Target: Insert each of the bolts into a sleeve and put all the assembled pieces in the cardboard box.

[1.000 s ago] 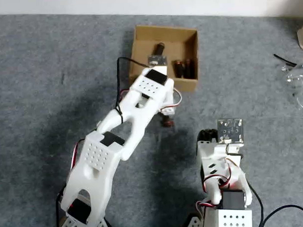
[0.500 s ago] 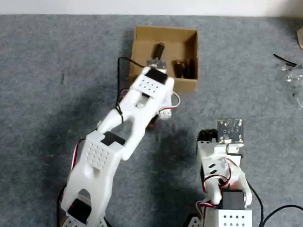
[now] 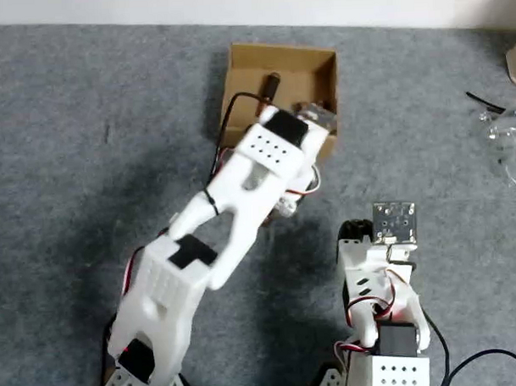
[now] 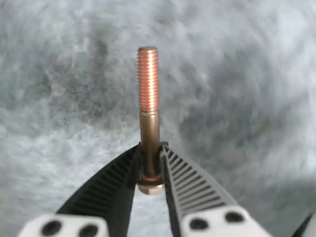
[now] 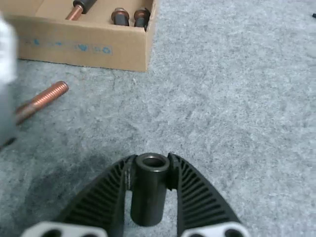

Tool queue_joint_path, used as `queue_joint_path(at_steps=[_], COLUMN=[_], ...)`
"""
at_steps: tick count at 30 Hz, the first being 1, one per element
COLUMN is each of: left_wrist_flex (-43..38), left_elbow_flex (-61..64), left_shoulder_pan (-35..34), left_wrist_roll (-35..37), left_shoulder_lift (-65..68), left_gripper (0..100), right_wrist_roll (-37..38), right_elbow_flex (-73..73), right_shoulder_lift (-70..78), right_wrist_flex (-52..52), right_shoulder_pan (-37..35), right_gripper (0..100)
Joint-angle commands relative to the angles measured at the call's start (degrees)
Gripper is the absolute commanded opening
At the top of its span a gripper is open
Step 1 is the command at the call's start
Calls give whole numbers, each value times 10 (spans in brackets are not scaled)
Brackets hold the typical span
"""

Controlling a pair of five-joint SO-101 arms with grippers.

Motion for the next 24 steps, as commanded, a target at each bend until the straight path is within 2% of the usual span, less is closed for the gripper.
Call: queue_joint_path(at_steps=[1, 5, 9, 20, 24], left_wrist_flex=[8, 8, 8, 8, 7], left_elbow_flex=[83, 223, 349, 487, 541], left_shoulder_pan=[15, 2, -38, -292, -348], left_wrist_roll=[-200, -357, -456, -813, -886], left_shoulder_lift=[-124, -194, -259, -428, -432], left_gripper=[5, 5, 5, 5, 5], right_wrist_roll=[7, 7, 7, 7, 7], right_elbow_flex=[41, 41, 41, 41, 41], right_shoulder_lift=[-8, -8, -8, -8, -8], right_wrist_flex=[-23, -23, -23, -23, -23], right_shoulder_pan=[6, 6, 6, 6, 6], right_gripper=[5, 5, 5, 5, 5])
